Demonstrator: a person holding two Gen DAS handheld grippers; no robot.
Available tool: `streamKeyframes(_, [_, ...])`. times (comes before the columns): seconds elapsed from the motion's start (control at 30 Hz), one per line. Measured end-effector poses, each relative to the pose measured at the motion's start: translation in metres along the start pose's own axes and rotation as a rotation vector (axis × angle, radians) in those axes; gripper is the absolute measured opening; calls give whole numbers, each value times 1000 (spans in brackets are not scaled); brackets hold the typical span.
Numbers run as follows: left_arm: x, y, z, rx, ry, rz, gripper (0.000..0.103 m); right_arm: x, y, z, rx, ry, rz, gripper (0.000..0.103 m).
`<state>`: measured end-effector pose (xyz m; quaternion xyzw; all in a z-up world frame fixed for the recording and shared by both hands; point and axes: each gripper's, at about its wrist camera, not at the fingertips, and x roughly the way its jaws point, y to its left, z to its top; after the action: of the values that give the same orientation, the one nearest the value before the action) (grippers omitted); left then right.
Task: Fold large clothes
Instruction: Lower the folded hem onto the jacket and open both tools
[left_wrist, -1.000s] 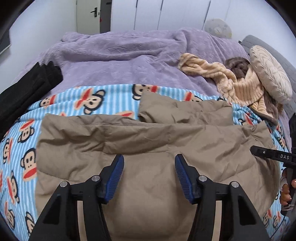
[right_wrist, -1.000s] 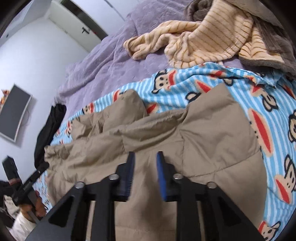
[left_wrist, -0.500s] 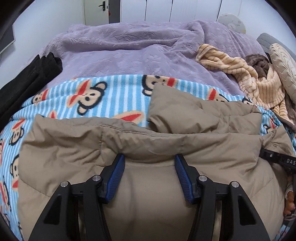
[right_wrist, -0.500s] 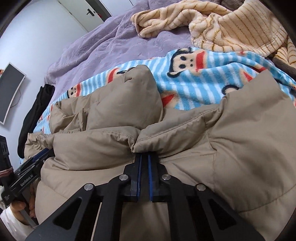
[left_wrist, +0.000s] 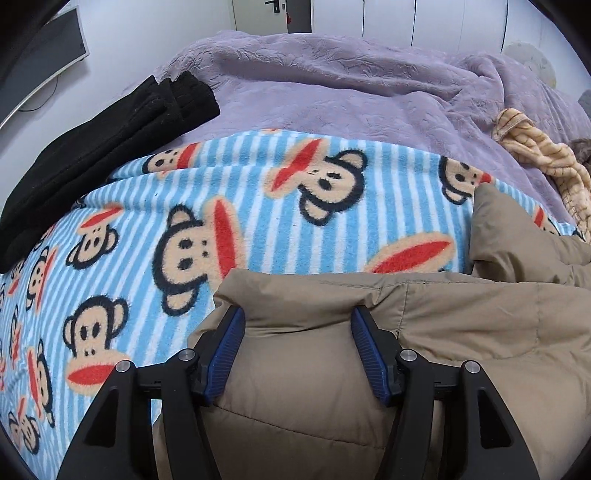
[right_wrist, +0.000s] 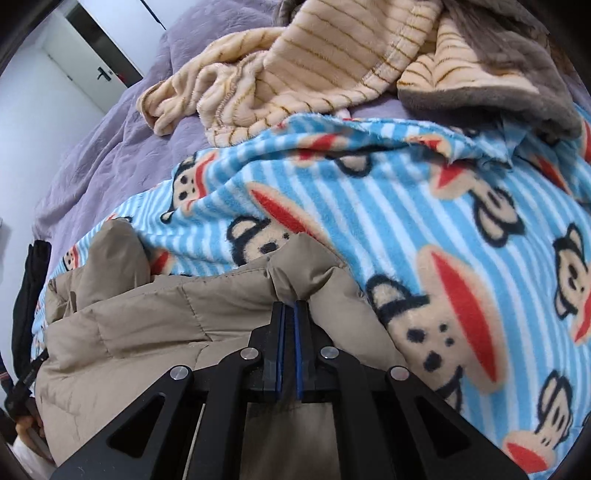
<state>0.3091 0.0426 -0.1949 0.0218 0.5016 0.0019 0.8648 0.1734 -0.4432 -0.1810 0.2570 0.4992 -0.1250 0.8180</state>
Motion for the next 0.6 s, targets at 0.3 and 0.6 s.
streamKeyframes(0.3, [-33, 2, -2, 13, 12, 43, 64, 3, 13, 7, -23, 9, -43, 8])
streamKeyframes(0.6, [-103, 8, -53, 38, 56, -13, 64, -61, 36, -36, -50, -40, 6, 44])
